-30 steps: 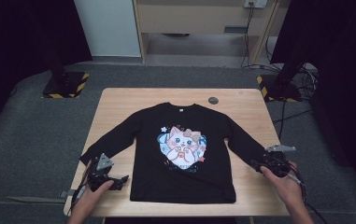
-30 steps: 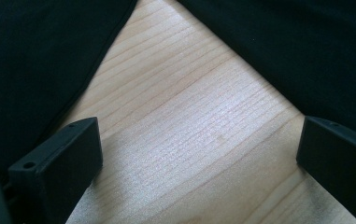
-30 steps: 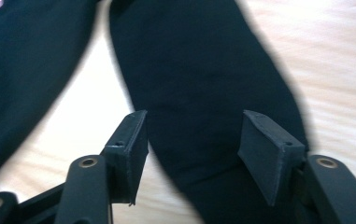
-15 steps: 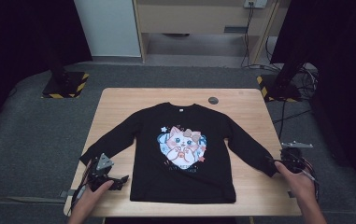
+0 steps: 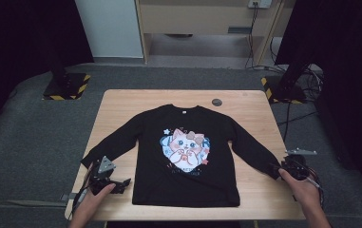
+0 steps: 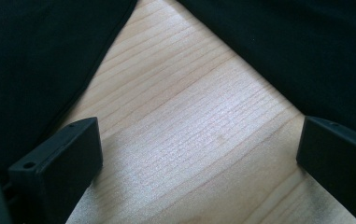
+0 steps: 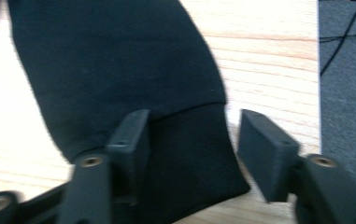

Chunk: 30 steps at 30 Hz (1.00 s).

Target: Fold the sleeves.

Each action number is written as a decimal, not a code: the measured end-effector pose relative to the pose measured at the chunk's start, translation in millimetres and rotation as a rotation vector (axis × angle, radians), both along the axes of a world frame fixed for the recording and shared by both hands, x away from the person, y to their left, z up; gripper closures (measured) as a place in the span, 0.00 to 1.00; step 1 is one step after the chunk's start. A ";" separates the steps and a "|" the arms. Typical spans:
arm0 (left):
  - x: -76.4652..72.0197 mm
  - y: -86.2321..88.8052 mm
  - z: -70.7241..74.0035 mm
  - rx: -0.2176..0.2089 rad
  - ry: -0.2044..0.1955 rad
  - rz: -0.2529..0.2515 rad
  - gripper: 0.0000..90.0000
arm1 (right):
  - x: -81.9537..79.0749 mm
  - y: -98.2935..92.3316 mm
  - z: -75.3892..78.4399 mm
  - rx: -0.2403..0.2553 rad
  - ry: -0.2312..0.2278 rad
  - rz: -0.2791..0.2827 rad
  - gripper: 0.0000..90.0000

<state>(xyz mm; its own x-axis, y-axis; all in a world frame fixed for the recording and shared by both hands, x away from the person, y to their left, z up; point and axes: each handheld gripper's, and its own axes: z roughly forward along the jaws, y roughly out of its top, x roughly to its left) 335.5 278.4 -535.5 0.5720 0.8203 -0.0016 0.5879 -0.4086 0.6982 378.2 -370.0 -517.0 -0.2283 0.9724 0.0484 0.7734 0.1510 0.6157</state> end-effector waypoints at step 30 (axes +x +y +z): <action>0.0 0.0 0.0 0.000 0.000 0.000 0.00 | -10.3 20.0 42.5 0.125 -0.112 0.064 0.95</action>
